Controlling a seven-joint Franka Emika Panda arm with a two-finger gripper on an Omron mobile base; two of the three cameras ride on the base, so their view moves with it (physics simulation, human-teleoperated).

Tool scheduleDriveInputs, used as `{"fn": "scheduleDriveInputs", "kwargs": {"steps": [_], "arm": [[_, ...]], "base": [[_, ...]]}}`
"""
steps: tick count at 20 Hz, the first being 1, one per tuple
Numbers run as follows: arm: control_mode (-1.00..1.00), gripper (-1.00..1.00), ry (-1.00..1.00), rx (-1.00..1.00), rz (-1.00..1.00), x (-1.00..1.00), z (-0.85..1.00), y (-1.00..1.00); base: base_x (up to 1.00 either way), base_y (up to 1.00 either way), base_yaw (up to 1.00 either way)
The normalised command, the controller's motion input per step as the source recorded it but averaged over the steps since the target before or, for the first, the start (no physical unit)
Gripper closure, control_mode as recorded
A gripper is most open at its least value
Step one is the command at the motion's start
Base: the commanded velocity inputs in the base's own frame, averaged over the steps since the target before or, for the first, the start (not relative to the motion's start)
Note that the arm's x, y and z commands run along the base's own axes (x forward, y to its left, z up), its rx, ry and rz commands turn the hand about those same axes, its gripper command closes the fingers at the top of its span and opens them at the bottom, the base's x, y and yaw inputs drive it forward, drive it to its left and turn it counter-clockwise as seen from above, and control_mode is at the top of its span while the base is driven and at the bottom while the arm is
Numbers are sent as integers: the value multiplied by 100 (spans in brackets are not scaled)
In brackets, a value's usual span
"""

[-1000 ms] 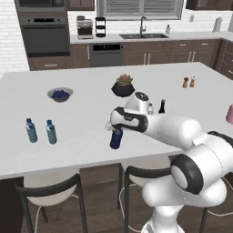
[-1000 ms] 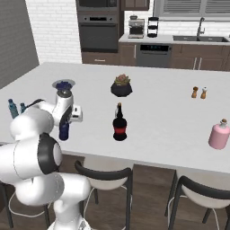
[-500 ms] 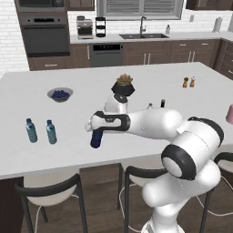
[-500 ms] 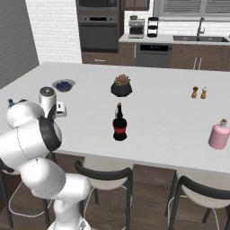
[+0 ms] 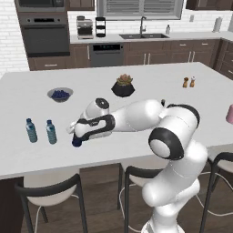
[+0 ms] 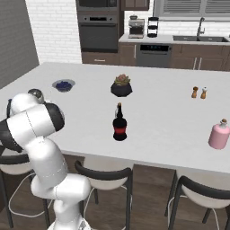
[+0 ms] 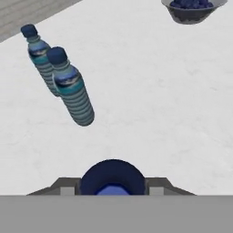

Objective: Move the plastic bottles in the middle to the plastics group, and the glass bottles in the middle to the glass group.

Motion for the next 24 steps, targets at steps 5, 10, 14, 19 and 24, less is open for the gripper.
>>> {"fn": "scheduleDriveInputs", "kwargs": {"steps": [5,10,14,19,24], "arm": [[-100,100,0,0,6,39,0,67],[-100,100,4,-7,4,25,-21,30],[-100,100,3,-5,3,28,-34,26],[-100,100,0,0,7,30,-32,22],[-100,100,2,0,8,5,-47,4]], "base": [[0,0,0],[0,0,0],[0,0,0],[0,0,0],[0,0,0]]}}
